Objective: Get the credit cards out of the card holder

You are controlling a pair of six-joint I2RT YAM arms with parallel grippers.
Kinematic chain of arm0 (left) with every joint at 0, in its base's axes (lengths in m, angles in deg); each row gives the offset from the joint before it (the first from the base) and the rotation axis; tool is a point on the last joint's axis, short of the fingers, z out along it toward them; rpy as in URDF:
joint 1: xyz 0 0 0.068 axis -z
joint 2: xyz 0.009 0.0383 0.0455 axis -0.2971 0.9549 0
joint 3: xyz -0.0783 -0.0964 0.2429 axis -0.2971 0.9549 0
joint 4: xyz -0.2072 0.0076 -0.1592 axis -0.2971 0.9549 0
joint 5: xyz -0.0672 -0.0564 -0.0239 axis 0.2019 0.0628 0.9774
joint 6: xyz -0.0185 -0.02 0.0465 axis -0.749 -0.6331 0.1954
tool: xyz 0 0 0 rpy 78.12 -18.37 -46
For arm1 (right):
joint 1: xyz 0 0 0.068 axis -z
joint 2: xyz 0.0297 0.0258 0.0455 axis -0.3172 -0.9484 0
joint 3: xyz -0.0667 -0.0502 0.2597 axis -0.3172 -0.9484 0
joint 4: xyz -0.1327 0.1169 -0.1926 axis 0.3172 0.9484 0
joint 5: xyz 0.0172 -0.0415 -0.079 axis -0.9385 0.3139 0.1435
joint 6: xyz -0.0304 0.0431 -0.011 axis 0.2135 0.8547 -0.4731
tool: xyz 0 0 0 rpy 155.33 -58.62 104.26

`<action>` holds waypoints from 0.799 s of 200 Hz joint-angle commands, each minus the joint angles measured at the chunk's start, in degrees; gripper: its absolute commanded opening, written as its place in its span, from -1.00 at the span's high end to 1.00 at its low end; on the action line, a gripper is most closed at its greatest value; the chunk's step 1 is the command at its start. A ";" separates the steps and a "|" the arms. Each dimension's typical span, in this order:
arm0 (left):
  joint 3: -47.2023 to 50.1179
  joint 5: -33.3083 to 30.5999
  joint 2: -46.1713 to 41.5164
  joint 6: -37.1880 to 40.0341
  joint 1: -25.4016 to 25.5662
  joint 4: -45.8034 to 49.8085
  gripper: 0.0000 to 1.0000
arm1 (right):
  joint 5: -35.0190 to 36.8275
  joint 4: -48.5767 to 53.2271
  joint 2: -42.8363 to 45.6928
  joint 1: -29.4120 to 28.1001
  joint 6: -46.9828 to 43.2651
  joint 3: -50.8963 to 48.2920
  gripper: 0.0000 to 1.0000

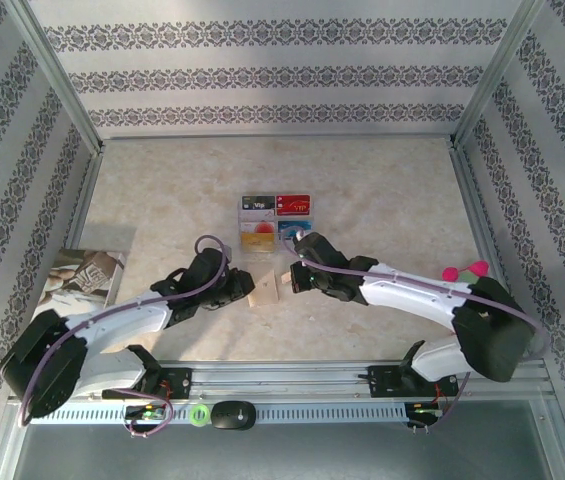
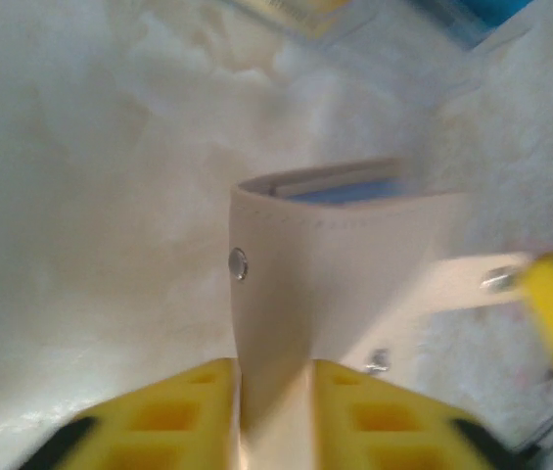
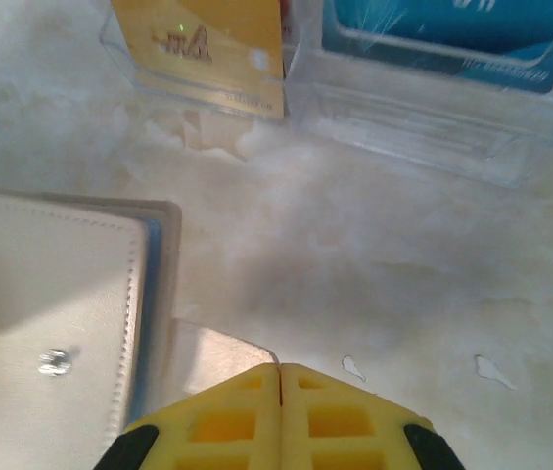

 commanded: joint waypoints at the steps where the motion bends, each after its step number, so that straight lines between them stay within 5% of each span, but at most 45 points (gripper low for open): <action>1: 0.47 2.18 4.30 -0.08 1.21 -2.30 0.06 | 1.04 0.67 3.45 0.54 1.84 -0.91 1.00; 59: 0.72 0.17 3.29 0.32 1.29 -0.66 -0.16 | 4.03 3.42 9.68 -2.69 6.73 -1.18 1.00; 160: 1.28 -9.27 -16.02 5.78 1.04 12.93 -0.56 | -3.81 1.09 1.21 -7.82 3.75 10.53 1.00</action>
